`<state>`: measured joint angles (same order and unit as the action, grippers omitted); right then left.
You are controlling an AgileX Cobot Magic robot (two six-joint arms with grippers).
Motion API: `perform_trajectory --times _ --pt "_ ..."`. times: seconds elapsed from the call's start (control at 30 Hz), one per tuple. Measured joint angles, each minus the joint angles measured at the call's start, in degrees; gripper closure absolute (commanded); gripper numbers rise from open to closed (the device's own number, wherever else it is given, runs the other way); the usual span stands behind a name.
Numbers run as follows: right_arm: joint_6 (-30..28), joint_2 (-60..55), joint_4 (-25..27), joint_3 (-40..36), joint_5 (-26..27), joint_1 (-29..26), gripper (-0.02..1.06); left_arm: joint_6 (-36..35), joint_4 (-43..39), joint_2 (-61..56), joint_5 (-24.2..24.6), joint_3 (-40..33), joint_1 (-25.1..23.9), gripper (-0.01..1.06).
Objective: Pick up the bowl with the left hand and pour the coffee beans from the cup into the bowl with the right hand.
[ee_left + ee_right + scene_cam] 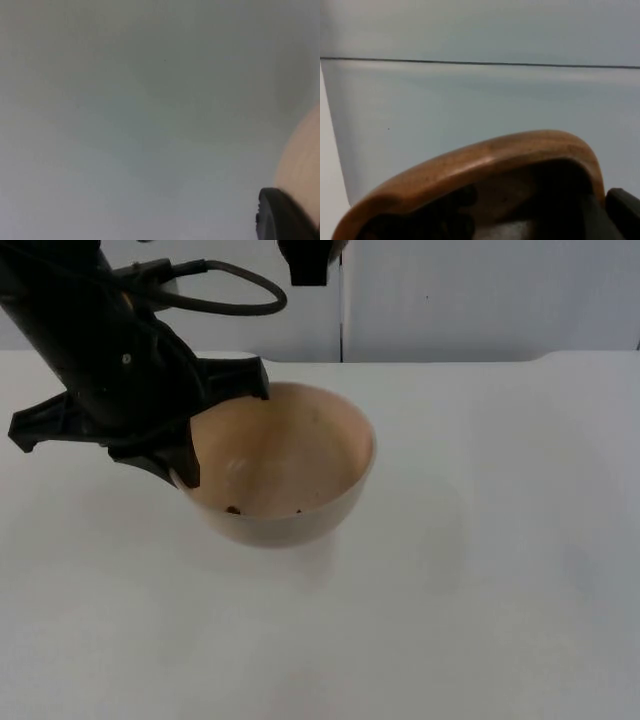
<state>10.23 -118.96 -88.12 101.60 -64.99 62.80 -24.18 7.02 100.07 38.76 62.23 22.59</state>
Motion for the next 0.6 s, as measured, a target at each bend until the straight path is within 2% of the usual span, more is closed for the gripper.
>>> perform_trajectory --times 0.2,0.6 --pt "2.6 0.5 -2.8 0.0 -0.1 0.7 1.04 0.0 0.0 0.0 0.0 0.0 0.0 1.05" --pt "3.0 1.9 -7.5 0.0 -0.9 2.1 1.04 0.0 0.0 0.0 -0.2 0.0 0.0 1.05"
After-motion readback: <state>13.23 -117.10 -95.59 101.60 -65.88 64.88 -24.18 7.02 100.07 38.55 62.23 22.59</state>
